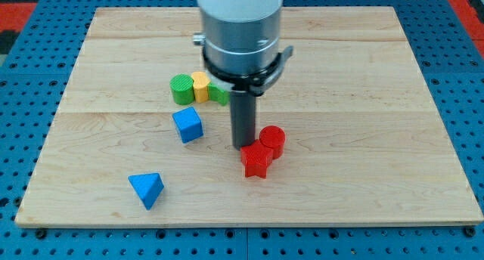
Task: Move the blue blocks diagonally top left to the red blocks
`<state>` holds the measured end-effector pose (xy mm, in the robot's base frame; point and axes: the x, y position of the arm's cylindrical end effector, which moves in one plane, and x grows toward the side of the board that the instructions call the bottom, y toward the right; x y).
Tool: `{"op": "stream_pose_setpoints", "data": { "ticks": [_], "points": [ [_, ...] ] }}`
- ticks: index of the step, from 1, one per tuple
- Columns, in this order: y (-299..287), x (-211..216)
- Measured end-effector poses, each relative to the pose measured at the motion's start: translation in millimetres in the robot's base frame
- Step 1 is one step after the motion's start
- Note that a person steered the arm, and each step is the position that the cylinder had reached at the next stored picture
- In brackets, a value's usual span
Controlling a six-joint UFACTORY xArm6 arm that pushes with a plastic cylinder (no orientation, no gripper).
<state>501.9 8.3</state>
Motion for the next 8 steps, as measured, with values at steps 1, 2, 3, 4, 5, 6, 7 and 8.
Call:
{"op": "stream_pose_setpoints", "data": {
  "ticks": [1,2,3,4,5,6,7,8],
  "points": [
    [-4.3,-12.7],
    [-35.2,-23.0],
    [-86.4,-23.0],
    [-136.2,-26.8],
    [-122.5,-14.4],
    [-48.7,38.3],
    [-34.8,90.6],
    [-60.6,115.3]
  ]
}}
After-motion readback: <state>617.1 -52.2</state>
